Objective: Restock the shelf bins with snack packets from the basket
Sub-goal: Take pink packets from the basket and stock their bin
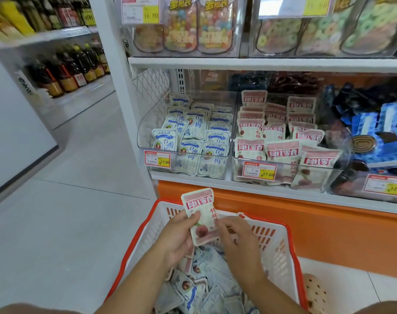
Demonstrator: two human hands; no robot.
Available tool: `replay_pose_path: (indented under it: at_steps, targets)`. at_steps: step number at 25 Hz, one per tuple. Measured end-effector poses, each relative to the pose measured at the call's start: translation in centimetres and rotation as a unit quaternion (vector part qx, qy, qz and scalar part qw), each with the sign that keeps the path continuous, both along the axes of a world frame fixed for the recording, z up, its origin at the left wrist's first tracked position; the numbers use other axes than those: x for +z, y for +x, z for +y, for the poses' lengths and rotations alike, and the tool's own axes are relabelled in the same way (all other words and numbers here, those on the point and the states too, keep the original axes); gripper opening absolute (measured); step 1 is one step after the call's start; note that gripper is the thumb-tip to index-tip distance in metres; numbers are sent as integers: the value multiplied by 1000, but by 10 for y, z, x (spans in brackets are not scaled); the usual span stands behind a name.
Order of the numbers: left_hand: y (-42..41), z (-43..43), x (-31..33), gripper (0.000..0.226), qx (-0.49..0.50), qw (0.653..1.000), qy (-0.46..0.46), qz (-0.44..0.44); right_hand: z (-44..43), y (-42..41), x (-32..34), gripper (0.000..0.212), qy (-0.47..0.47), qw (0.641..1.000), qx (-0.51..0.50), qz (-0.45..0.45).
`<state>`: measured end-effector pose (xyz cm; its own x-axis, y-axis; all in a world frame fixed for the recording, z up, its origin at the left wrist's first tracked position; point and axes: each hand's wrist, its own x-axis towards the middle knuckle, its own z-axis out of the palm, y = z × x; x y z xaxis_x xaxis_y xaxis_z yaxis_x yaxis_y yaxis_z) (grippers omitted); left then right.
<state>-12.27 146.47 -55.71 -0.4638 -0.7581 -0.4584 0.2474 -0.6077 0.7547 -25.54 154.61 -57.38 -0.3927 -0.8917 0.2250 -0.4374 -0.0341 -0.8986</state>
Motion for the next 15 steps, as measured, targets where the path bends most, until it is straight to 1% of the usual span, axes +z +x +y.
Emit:
replay_pose_path:
  at_steps: [1, 3, 4, 5, 8, 10, 11, 13, 15]
  targets:
    - [1, -2, 2, 30, -10, 1000, -2, 0, -1, -6, 10, 20, 23, 997, -23, -68]
    - [-1, -2, 8, 29, -28, 999, -18, -6, -6, -16, 27, 18, 94, 975, 2, -201]
    - [-4, 0, 11, 30, -42, 999, -29, -7, -7, -19, 32, 21, 117, 964, 27, -239]
    - [-6, 1, 15, 31, -56, 998, -40, -9, -7, -21, 37, 24, 130, 958, 52, -251]
    - [-16, -4, 43, 30, -90, 989, -107, -51, -12, -35, 66, 15, 128, 959, 102, -229]
    - [-26, -12, 71, 28, -100, 978, -165, -83, -23, -54, 91, 8, 126, 966, 89, -208]
    - [-33, -16, 85, 28, -105, 972, -192, -88, -28, -65, 104, 9, 128, 967, 86, -201]
    - [-47, -23, 113, 25, -103, 954, -259, -109, -39, -83, 130, 14, 135, 970, 96, -178]
    - [-63, -32, 134, 20, -82, 923, -340, -159, -50, -98, 152, 12, 126, 974, 99, -163]
